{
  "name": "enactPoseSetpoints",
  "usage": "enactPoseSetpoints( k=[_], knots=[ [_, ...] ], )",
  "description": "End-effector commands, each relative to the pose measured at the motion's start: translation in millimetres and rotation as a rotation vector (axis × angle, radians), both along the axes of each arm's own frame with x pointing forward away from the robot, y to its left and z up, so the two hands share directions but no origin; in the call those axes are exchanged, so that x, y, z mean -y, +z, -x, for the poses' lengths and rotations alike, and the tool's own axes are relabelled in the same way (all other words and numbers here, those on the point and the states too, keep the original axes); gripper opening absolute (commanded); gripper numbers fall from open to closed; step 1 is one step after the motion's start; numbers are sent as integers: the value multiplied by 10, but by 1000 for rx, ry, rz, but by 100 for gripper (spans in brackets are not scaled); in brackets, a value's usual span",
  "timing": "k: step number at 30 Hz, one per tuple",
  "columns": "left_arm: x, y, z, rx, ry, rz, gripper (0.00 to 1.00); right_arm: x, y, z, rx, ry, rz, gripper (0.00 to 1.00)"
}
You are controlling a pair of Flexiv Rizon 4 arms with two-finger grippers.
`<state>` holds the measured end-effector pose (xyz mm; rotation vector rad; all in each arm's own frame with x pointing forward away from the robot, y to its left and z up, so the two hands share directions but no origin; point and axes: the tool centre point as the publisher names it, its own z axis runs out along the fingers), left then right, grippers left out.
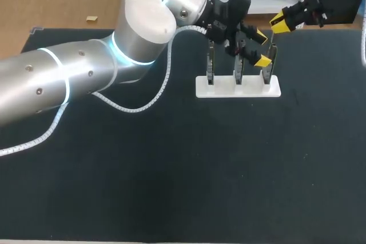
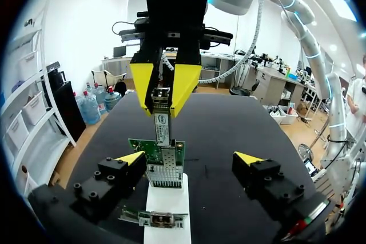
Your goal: Pick up the optical module with the left hand, and insert it into the network port with the right hand.
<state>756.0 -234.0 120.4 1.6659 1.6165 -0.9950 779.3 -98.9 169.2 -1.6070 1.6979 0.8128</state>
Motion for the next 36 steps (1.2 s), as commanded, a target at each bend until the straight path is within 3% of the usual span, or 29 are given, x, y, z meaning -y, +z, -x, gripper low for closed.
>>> enactPoseSetpoints(
  k=[1, 36],
  knots=[
    [10, 4, -22, -2, -3, -4, 100, -7, -21, 10, -1, -4, 4, 0],
    [10, 4, -22, -2, -3, -4, 100, 23, -1, 27, 26, 3, 33, 0]
  ],
)
